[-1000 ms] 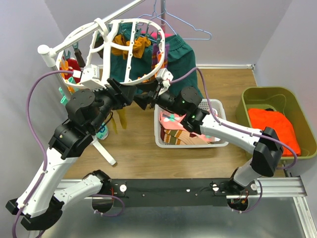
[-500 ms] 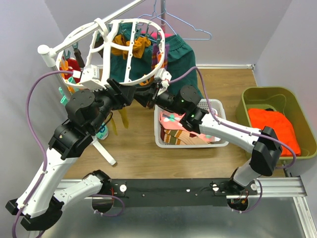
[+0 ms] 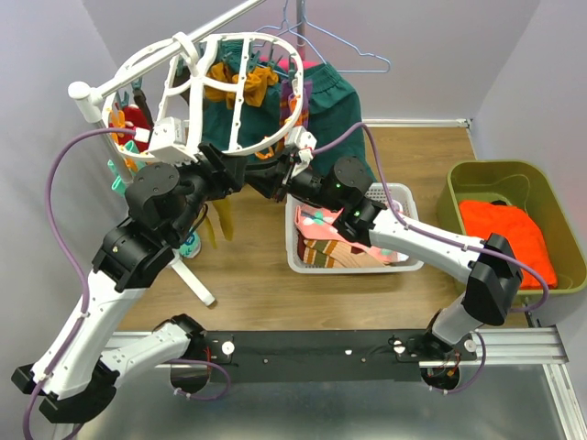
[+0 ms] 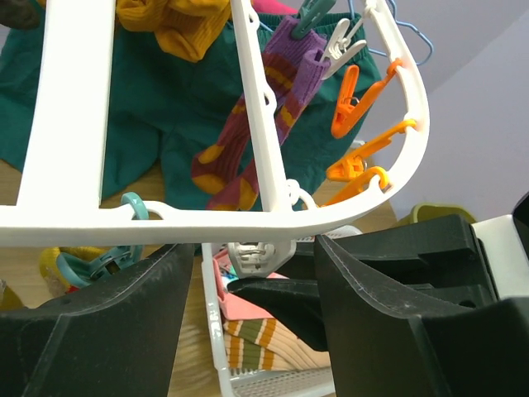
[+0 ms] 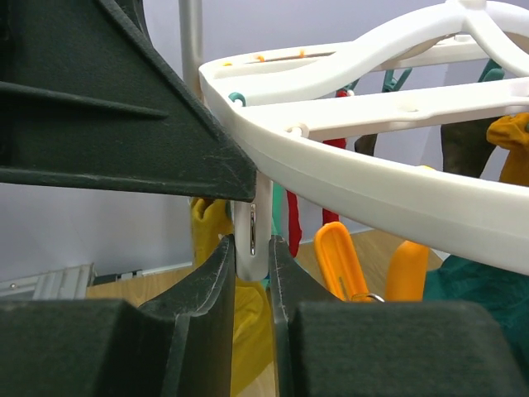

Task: Clip the socks to the hanger
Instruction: Open the clamp at the hanger.

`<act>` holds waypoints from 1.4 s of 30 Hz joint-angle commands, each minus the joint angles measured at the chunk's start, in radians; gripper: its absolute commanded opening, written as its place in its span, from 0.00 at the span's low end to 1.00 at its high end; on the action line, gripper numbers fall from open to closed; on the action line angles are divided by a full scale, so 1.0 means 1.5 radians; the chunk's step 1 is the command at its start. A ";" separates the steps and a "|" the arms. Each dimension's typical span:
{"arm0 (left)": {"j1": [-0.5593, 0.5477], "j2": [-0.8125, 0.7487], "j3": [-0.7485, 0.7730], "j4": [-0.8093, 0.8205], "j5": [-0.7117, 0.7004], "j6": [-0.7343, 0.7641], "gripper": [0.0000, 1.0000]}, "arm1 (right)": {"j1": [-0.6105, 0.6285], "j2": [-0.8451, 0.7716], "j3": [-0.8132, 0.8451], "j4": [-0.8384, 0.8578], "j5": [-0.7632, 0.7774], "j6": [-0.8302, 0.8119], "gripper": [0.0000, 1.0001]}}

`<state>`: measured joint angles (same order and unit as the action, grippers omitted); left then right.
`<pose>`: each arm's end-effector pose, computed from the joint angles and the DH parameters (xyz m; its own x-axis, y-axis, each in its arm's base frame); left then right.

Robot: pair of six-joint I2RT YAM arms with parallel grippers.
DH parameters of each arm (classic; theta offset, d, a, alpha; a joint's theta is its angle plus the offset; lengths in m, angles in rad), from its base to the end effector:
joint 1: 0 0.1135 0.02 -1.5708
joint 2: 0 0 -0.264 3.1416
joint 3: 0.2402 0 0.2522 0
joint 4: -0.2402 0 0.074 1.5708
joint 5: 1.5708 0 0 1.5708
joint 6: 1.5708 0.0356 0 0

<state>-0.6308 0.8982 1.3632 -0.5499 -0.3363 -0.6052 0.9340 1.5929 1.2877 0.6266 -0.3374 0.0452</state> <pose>0.1319 -0.0818 0.4744 -0.2220 -0.5029 -0.8354 0.2005 0.8149 -0.5439 0.2162 0.3122 0.3950 0.1449 0.2677 -0.9525 -0.9530 0.2968 -0.0616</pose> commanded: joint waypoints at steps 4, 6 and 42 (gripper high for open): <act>-0.003 0.021 0.021 0.018 -0.025 0.037 0.67 | -0.002 0.008 0.025 -0.014 -0.023 0.004 0.09; -0.002 0.029 0.018 0.020 -0.022 0.040 0.64 | -0.002 0.008 0.025 -0.015 -0.025 0.005 0.09; -0.002 0.050 -0.024 0.051 -0.030 0.116 0.00 | -0.002 -0.154 -0.080 -0.405 0.139 -0.010 0.87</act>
<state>-0.6369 0.9623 1.3464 -0.5087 -0.3649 -0.4755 0.9279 1.4433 1.2259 0.2802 -0.2741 0.0368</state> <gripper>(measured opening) 0.352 0.847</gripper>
